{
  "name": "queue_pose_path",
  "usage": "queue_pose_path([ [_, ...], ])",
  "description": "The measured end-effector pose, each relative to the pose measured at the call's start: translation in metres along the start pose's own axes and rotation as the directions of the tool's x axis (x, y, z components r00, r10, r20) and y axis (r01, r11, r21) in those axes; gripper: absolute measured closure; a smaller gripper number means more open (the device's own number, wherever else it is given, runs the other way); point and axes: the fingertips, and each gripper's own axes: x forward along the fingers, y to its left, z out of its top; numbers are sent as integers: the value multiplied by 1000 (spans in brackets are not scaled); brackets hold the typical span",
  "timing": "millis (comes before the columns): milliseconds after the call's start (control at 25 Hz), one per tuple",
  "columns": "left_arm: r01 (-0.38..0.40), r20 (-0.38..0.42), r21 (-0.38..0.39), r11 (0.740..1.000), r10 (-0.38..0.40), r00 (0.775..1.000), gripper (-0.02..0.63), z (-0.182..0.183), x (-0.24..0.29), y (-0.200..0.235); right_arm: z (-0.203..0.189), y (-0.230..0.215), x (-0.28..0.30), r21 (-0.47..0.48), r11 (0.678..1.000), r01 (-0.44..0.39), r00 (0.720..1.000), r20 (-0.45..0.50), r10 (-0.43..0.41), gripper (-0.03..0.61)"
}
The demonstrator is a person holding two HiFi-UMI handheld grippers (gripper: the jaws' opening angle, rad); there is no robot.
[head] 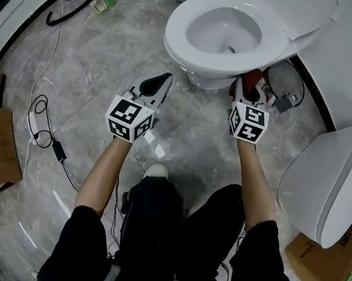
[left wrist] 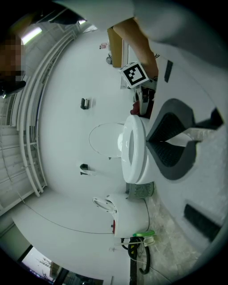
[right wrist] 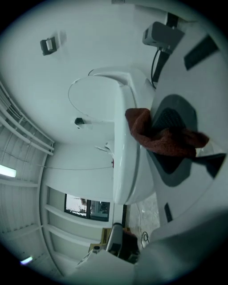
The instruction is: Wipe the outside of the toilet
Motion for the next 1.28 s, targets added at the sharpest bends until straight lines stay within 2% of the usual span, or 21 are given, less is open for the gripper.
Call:
queue_pose_path([
  [280,-44,3,-11,999,44,999,606,-8,-17,-1,2,79,-10,22,981,-192,981,47,190,495],
  [640,-96,-11,-3,995,96,995,606,-12,-49,2,9,145,-5,1,963,-270,961,52,270,495],
  [880,-125,-16,22,992,126,992,606,-8,-73,6,17,193,7,-12,929,-371,928,44,371,497],
  [1040,-141,-19,28,990,142,990,606,-5,-85,10,20,209,12,-16,905,-425,904,32,425,497],
  [1280,-134,-11,32,990,135,991,606,-2,-84,11,23,205,-11,-37,893,-449,891,58,451,494],
])
